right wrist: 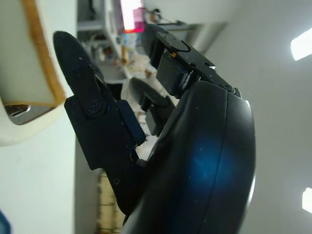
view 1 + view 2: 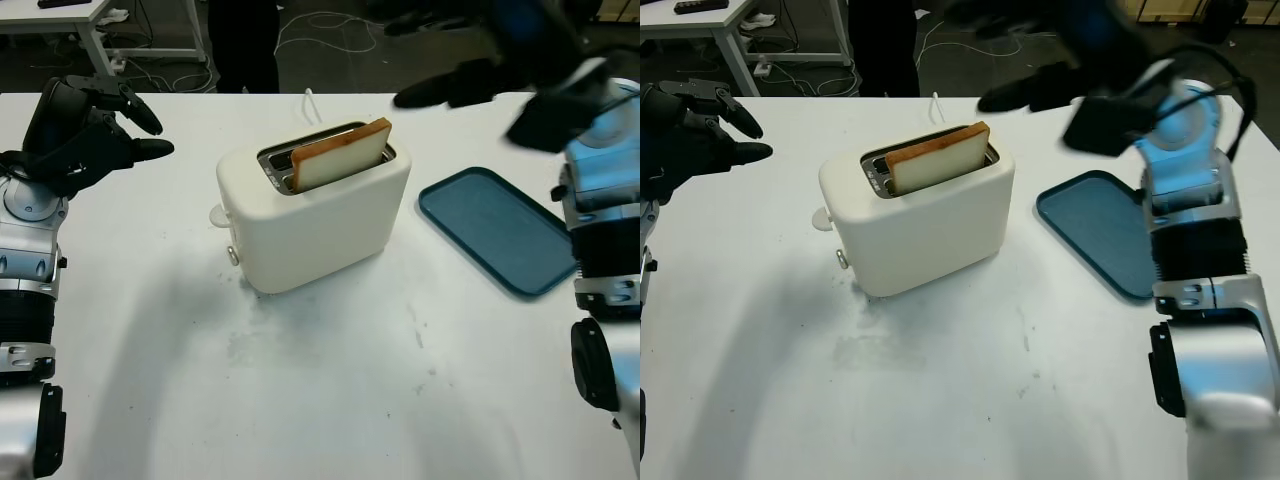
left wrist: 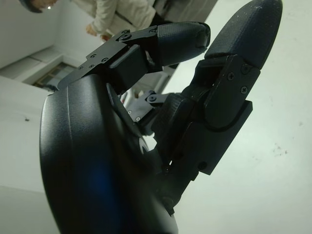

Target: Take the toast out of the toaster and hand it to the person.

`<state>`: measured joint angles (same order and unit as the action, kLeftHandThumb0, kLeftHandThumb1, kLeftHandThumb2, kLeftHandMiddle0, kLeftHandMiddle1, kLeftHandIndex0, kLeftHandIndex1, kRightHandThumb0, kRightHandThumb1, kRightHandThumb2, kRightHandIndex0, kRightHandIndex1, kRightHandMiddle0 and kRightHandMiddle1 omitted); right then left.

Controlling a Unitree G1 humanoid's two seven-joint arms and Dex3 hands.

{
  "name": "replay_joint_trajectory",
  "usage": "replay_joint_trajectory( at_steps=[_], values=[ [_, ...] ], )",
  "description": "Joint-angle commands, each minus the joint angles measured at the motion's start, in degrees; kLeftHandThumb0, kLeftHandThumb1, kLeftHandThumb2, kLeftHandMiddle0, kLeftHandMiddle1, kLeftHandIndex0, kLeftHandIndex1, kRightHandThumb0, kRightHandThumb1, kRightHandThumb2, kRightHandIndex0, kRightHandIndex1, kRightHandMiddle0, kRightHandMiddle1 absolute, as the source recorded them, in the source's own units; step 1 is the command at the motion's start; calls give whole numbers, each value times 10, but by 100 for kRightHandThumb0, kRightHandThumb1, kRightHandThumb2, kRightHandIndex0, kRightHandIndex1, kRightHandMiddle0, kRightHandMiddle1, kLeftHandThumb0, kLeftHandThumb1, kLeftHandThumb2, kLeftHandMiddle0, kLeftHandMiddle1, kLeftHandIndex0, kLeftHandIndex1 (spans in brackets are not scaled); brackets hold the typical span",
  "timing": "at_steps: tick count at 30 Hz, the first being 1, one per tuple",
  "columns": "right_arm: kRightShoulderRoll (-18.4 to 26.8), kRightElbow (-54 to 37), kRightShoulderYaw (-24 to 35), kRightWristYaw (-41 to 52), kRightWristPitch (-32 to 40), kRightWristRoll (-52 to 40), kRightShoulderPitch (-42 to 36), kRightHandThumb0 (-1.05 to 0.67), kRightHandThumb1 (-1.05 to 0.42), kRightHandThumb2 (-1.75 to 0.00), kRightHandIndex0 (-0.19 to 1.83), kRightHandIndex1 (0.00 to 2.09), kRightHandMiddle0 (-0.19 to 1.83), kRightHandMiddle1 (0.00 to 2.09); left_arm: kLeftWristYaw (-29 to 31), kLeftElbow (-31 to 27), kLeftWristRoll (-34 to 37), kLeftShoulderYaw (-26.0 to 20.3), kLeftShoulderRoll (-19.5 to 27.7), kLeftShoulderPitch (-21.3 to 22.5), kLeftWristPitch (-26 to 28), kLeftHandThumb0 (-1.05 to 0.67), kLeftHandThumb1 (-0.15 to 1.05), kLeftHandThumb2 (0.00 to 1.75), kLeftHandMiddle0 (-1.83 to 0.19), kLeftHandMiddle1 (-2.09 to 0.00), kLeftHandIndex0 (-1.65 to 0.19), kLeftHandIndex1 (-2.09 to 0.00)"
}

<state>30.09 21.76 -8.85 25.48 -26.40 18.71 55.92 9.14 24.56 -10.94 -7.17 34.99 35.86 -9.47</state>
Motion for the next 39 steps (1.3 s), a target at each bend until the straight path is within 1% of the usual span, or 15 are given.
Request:
replay_joint_trajectory(
  at_steps=[1, 5, 10, 14, 22, 24, 29, 30, 31, 32, 33, 34, 36, 37, 39],
  values=[
    [-4, -1, -21, -3, -19, 21, 16, -78, -67, 0, 33, 86, 76, 0, -4, 3, 4, -2, 2, -4, -5, -105, 73, 0, -111, -106, -100, -108],
    [-15, 24, -59, 14, -35, 40, 32, -71, -61, 0, 28, 92, 76, 0, -3, 4, 6, -2, 2, -3, -6, -105, 73, 0, -111, -106, -100, -108],
    [-24, 63, -102, 21, -60, 72, 47, -72, -59, 0, 18, 105, 73, 0, -5, 2, 3, -2, 2, -4, -4, -105, 73, 0, -110, -106, -99, -108],
    [-32, 87, -115, 18, -68, 82, 50, -69, -59, 0, 13, 115, 71, 0, -5, 2, 5, -2, 1, -6, -6, -105, 73, 0, -110, -107, -100, -108],
    [-35, 119, -134, 21, -77, 100, 56, -64, -62, -1, 12, 118, 71, 1, -4, -2, 10, -6, -3, -9, -1, -105, 72, 0, -110, -106, -101, -107],
    [-33, 121, -137, 16, -78, 107, 54, -59, -64, -1, 14, 120, 73, 2, -5, -2, 8, -7, -3, -9, -2, -105, 71, 0, -111, -106, -101, -107],
    [-32, 137, -135, -24, -99, 117, 46, -43, -68, -1, 38, 120, 87, 13, -7, -1, 6, -6, -3, -11, -6, -105, 72, 0, -111, -106, -101, -107],
    [-31, 141, -136, -32, -102, 121, 47, -42, -71, -1, 46, 119, 93, 21, -7, 0, 6, -5, -3, -11, -8, -105, 72, 1, -110, -106, -101, -107],
    [-30, 146, -136, -41, -107, 125, 47, -41, -74, -1, 52, 122, 94, 40, -8, 2, 6, -5, -3, -11, -10, -105, 72, 1, -110, -106, -100, -107],
    [-29, 150, -136, -49, -111, 129, 48, -42, -76, -1, 58, 132, 87, 77, -8, 3, 6, -5, -3, -11, -10, -105, 72, 1, -110, -106, -100, -107],
    [-28, 153, -135, -61, -115, 136, 47, -43, -78, 0, 63, 139, 80, 104, -9, 4, 6, -5, -3, -11, -12, -105, 72, 1, -110, -106, -100, -107],
    [-27, 154, -136, -73, -116, 144, 47, -47, -79, 0, 76, 157, 79, 140, -8, 2, 8, -6, -4, -11, -7, -105, 72, 1, -110, -107, -100, -108],
    [-24, 154, -137, -92, -116, 160, 47, -51, -80, 0, 94, 170, 81, 165, -8, 2, 10, -7, -5, -12, -6, -105, 71, 0, -110, -107, -100, -108],
    [-23, 152, -138, -100, -116, 167, 46, -54, -81, -1, 105, 173, 87, 171, -9, 1, 9, -7, -5, -12, -5, -105, 71, 0, -110, -107, -100, -108],
    [-20, 151, -139, -119, -118, 179, 45, -55, -82, -1, 114, 174, 91, 174, -8, -2, 7, -6, -4, -13, 0, -105, 71, 0, -109, -107, -100, -109]
  ],
)
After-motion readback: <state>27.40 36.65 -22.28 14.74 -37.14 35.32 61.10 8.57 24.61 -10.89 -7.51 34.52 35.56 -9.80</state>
